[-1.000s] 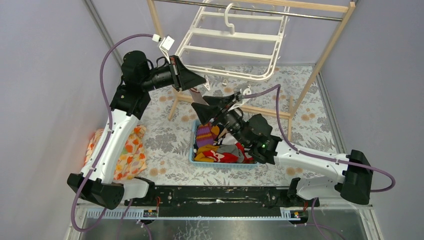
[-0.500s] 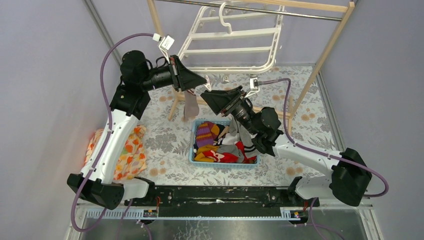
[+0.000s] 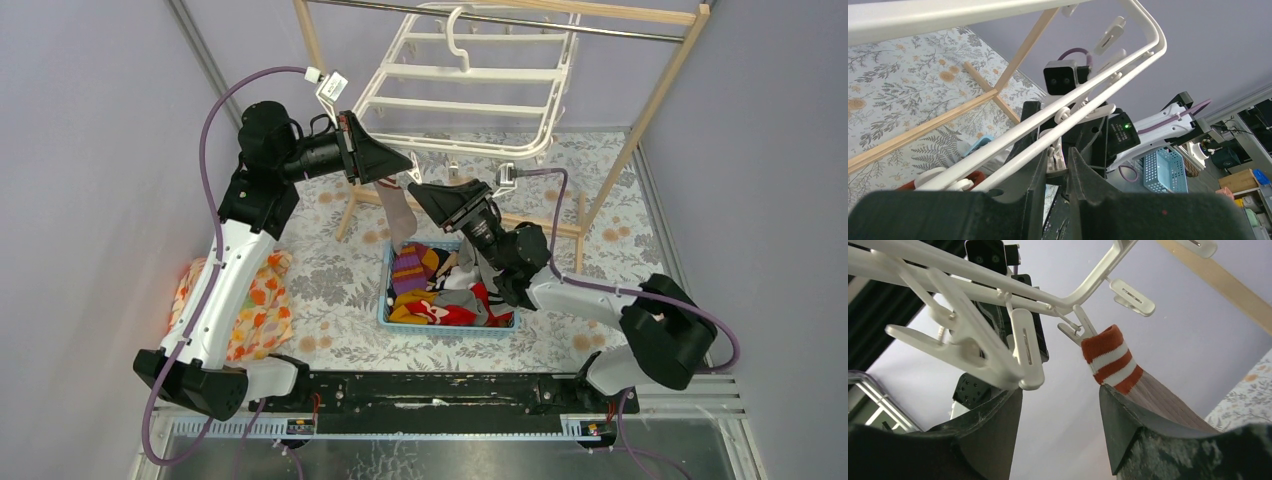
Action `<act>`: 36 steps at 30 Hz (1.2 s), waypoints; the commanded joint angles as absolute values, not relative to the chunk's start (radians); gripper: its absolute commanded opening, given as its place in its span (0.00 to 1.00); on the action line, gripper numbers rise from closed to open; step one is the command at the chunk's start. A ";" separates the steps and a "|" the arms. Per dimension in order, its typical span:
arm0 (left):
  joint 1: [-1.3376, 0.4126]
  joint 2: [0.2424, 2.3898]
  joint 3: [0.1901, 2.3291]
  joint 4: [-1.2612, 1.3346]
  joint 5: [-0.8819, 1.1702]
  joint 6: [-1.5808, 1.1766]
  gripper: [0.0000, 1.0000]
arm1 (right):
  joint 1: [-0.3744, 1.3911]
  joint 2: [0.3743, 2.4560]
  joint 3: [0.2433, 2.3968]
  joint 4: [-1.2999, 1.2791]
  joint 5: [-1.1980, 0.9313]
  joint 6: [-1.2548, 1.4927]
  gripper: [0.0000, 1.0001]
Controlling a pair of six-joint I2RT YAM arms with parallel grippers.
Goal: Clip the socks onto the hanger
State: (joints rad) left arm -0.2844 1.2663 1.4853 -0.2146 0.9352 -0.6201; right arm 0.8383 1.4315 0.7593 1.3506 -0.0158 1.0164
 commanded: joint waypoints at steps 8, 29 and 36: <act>-0.272 1.239 1.490 -0.188 0.986 -0.637 0.20 | 0.833 1.496 0.794 1.642 0.033 1.073 0.52; -0.262 1.228 1.504 -0.258 0.913 -0.612 0.67 | 0.832 1.492 0.859 1.545 0.003 1.013 0.00; -0.262 1.189 1.521 -0.395 0.699 -0.551 0.80 | 0.905 1.426 0.900 1.330 0.111 0.658 0.00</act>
State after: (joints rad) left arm -0.2665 1.2224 1.4899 -0.3172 0.8402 -0.5930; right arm 0.8440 1.5013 0.8337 1.4204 0.0437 0.9203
